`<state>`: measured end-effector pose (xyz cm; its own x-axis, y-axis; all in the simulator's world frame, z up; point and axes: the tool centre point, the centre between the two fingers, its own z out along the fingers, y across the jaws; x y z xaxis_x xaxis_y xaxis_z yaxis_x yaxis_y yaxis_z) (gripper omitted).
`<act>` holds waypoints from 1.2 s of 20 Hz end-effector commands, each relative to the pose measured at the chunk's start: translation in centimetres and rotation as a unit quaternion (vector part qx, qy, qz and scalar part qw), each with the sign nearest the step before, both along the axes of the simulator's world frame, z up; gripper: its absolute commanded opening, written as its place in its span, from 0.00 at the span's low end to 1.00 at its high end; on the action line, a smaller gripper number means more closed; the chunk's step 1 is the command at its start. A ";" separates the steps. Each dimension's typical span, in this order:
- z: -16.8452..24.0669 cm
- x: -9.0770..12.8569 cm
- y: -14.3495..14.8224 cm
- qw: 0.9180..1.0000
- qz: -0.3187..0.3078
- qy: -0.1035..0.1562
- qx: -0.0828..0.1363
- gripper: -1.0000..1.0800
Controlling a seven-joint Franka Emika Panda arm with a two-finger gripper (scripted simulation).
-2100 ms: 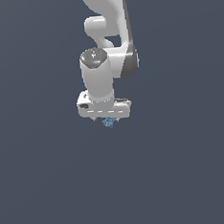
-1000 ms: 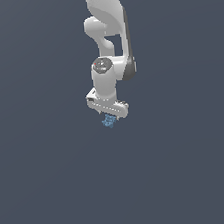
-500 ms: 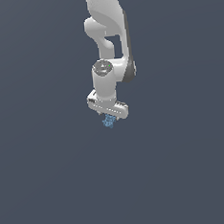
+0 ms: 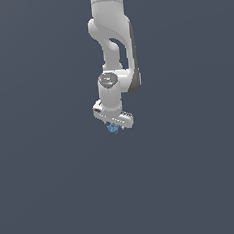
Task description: Pick up the object and move it to a goal position.
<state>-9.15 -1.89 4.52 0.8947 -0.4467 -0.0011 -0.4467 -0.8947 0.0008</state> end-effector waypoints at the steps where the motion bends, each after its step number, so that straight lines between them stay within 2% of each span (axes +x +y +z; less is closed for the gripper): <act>1: -0.4 0.1 0.0 1.000 0.000 -0.001 0.000 0.96; 2: -0.4 0.1 0.0 1.000 0.000 -0.001 0.000 0.96; 3: -0.4 0.1 0.0 1.000 0.000 -0.001 0.000 0.00; 16: -0.3 0.2 -0.3 1.000 0.000 -0.001 0.000 0.00; 24: 0.3 1.9 -4.2 1.000 0.000 -0.001 0.000 0.00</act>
